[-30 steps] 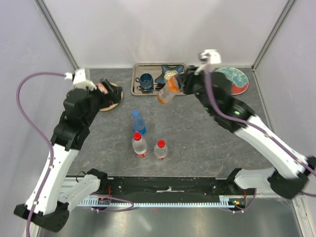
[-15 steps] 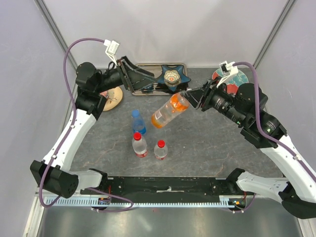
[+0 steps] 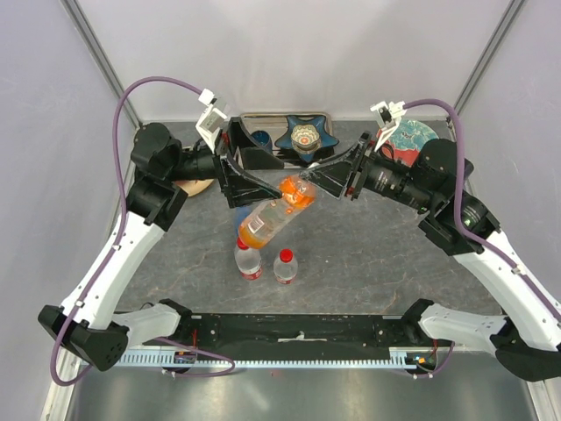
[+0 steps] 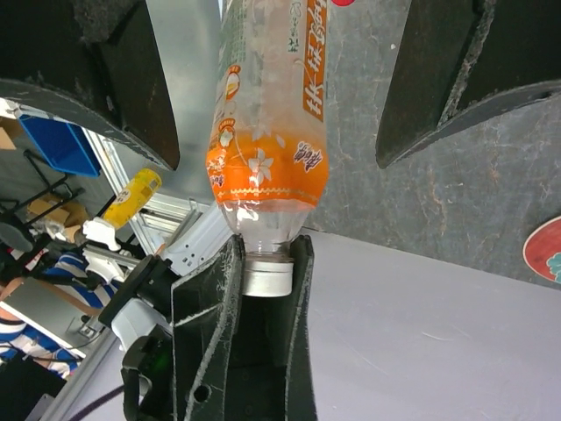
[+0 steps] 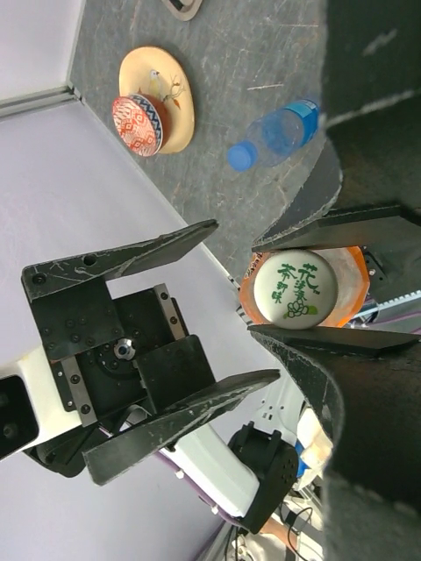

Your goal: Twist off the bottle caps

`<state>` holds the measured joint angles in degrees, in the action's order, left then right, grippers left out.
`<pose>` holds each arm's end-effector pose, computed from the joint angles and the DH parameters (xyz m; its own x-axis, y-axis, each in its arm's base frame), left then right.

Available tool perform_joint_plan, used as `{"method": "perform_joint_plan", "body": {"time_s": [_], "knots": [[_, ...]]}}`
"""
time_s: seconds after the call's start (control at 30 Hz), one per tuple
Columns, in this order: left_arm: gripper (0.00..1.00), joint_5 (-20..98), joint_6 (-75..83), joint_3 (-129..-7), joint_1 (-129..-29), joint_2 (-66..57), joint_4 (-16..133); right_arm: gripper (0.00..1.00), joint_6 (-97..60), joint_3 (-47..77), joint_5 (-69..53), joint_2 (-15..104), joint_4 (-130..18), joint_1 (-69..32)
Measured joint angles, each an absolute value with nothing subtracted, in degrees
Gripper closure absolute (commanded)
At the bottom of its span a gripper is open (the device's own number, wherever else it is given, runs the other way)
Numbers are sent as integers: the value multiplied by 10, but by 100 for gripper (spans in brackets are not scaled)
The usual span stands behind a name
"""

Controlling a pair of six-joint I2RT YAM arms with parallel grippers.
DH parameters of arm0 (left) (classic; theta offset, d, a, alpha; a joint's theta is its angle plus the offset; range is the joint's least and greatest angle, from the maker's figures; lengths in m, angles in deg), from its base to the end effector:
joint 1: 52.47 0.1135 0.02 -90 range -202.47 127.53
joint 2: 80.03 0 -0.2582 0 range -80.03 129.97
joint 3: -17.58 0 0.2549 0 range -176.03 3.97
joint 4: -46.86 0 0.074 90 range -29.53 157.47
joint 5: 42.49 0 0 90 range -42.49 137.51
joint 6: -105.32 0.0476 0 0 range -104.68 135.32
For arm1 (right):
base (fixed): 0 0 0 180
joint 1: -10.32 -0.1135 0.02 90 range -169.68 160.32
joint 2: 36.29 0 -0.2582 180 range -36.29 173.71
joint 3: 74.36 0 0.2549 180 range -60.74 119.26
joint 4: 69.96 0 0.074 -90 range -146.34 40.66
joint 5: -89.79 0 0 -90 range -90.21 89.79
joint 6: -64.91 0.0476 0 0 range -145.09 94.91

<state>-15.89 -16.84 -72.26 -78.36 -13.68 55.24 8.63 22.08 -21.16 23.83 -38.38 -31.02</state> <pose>0.1993 -0.1441 0.4765 -0.3189 -0.1101 -0.9414 0.9478 -0.0387 -0.3166 0.1500 0.1547 0.4981 -0.4394 0.3040 -0.8453 -0.7700 0.3571 0.5287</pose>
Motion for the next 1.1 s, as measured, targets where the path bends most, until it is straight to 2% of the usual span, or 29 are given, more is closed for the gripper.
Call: {"method": "perform_joint_plan", "body": {"time_s": [0.37,0.57,0.6,0.67,0.7,0.8,0.83,0.87,0.93,0.97,1.07,1.1], "knots": [[1,-157,-78,-709,-825,-144,651,100,88,270,-238,293,-396,-310],[23,-151,-54,-696,-831,-149,680,100,88,277,-241,314,-396,-310],[31,-147,-51,-694,-831,-149,682,100,88,277,-242,315,-396,-310],[40,-141,-46,-694,-832,-148,685,100,90,277,-244,315,-397,-310],[49,-140,-44,-693,-832,-149,686,100,88,277,-244,315,-398,-310],[62,-138,-38,-693,-834,-148,690,100,86,277,-246,315,-398,-310],[62,-136,-36,-693,-834,-149,691,100,85,277,-245,315,-397,-310],[62,-136,-35,-692,-834,-149,692,83,83,277,-245,315,-396,-310],[62,-132,-32,-690,-835,-150,694,62,83,277,-245,315,-394,-310],[59,-130,-32,-690,-835,-151,694,43,83,277,-244,315,-392,-310],[54,-121,-27,-687,-837,-156,701,27,82,282,-231,313,-377,-311],[53,-113,-25,-686,-838,-159,706,26,81,288,-219,312,-367,-310]]}}
